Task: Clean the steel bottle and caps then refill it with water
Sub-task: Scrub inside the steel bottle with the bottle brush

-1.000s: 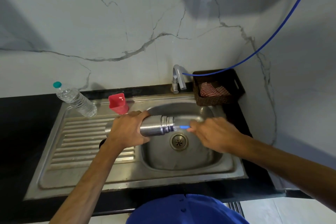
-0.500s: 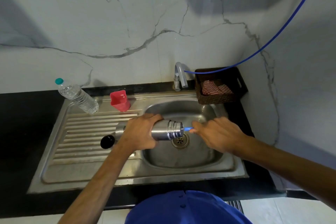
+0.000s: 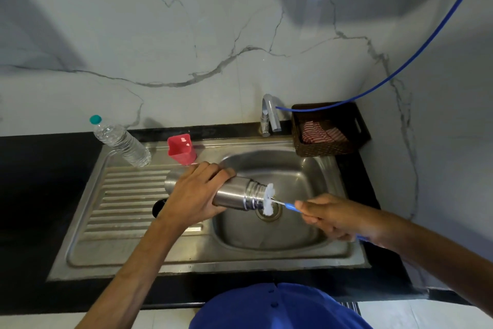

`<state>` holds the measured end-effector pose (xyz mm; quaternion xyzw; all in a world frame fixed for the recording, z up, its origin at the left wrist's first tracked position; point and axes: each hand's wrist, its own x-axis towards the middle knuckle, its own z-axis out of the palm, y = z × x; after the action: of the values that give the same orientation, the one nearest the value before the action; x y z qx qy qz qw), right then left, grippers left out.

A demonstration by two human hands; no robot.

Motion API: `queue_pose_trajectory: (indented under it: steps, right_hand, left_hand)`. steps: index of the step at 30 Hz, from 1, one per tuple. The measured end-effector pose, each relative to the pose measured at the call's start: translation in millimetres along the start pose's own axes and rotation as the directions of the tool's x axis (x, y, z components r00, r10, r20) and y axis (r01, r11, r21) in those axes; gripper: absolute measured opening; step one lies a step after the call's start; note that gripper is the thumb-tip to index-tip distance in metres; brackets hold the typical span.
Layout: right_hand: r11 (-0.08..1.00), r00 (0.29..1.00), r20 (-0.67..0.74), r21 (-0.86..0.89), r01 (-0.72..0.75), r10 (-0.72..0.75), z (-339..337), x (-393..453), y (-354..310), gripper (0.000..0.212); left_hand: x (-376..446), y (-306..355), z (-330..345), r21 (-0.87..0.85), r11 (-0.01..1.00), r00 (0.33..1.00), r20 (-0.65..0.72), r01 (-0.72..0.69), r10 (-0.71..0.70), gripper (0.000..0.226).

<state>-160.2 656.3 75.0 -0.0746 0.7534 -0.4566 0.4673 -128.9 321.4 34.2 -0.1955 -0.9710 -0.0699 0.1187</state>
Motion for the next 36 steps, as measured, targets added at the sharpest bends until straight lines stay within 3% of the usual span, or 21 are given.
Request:
queue_pose_trajectory:
  steps: [2, 3, 5, 7, 9, 10, 12, 14, 17, 20, 21, 23, 24, 26, 27, 28, 30, 33, 36]
  right_hand:
    - [0.954, 0.969, -0.133, -0.245, 0.171, -0.208, -1, -8, 5, 0.057]
    - [0.882, 0.938, -0.162, -0.419, 0.215, -0.306, -2, -10, 7, 0.060]
    - [0.633, 0.887, -0.188, -0.762, 0.140, -0.423, -4, -16, 5, 0.057]
    - [0.276, 0.794, -0.151, -0.961, 0.022, -0.589, -6, -17, 0, 0.048]
    - [0.009, 0.683, -0.002, -1.000, 0.006, -0.730, -7, -15, -6, 0.036]
    - [-0.093, 0.615, 0.081, -0.996, 0.012, -0.784, -8, -13, -6, 0.030]
    - [-0.220, 0.515, 0.192, -0.976, 0.007, -0.835, -14, -8, -4, 0.026]
    - [-0.266, 0.483, 0.219, -0.963, -0.030, -0.848, -21, -6, 1, 0.026]
    - [-0.203, 0.486, 0.170, -0.979, -0.016, -0.857, -38, -18, 10, 0.024]
    - [-0.119, 0.514, 0.087, -0.993, -0.029, -0.853, -57, -34, -1, 0.023]
    - [-0.043, 0.536, 0.013, -0.998, -0.043, -0.844, -58, -37, -8, 0.024]
    - [0.245, 0.568, -0.197, -0.969, 0.010, -0.799, -50, -29, -14, 0.033]
    - [0.459, 0.636, -0.287, -0.880, 0.120, -0.716, -40, -20, -16, 0.040]
    - [0.841, 0.890, -0.245, -0.491, 0.227, -0.384, -19, -2, -24, 0.049]
    - [0.945, 0.971, -0.150, -0.299, 0.133, -0.184, -12, 5, -28, 0.049]
    - [0.985, 0.997, -0.057, -0.168, 0.032, -0.042, -8, 7, -30, 0.048]
    - [0.997, 1.000, 0.027, -0.074, -0.009, 0.011, -15, 0, -32, 0.046]
    - [0.957, 0.967, -0.102, -0.199, 0.210, -0.233, -23, -21, -32, 0.045]
    - [0.832, 0.871, -0.302, -0.522, 0.189, -0.387, -8, -19, -42, 0.046]
  left_hand:
    - [-5, -4, -12, -0.092, 0.995, 0.995, 0.095, 0.034, -0.025, 0.083]
    - [-6, -7, -18, -0.121, 0.991, 0.985, 0.166, 0.061, -0.041, 0.083]
    - [-2, -17, -25, -0.107, 0.988, 0.928, 0.365, 0.114, -0.067, 0.084]
    - [5, -21, -24, -0.093, 0.981, 0.821, 0.564, 0.168, -0.087, 0.084]
    - [10, -15, -15, -0.183, 0.948, 0.719, 0.692, 0.259, -0.062, 0.077]
    - [10, -11, -10, -0.239, 0.924, 0.701, 0.712, 0.299, -0.042, 0.073]
    - [7, -5, -1, -0.303, 0.886, 0.741, 0.668, 0.350, -0.064, 0.070]
    - [5, -4, -2, -0.294, 0.898, 0.829, 0.546, 0.327, -0.123, 0.078]
    - [2, -16, -7, -0.086, 0.977, 0.946, 0.278, 0.197, -0.166, 0.081]
    - [2, -29, -20, 0.033, 0.974, 0.967, 0.113, 0.225, -0.227, 0.079]
    - [5, -30, -24, 0.072, 0.970, 0.970, 0.049, 0.232, -0.236, 0.078]
    - [17, -24, -27, 0.120, 0.956, 0.963, -0.084, 0.266, -0.257, 0.078]
    - [24, -18, -27, 0.120, 0.957, 0.959, -0.136, 0.264, -0.248, 0.078]
    - [34, -6, -22, 0.136, 0.981, 0.981, -0.155, 0.140, -0.118, 0.075]
    - [36, -4, -17, 0.151, 0.988, 0.992, -0.124, 0.044, -0.025, 0.074]
    - [34, -5, -13, 0.155, 0.988, 0.995, -0.097, -0.019, 0.034, 0.074]
    - [25, -16, -11, 0.127, 0.992, 0.997, -0.076, -0.013, 0.023, 0.075]
    - [10, -29, -11, 0.092, 0.990, 0.987, -0.125, 0.112, -0.100, 0.073]
    - [29, -5, -6, 0.043, 0.975, 0.970, -0.122, 0.219, -0.212, 0.076]
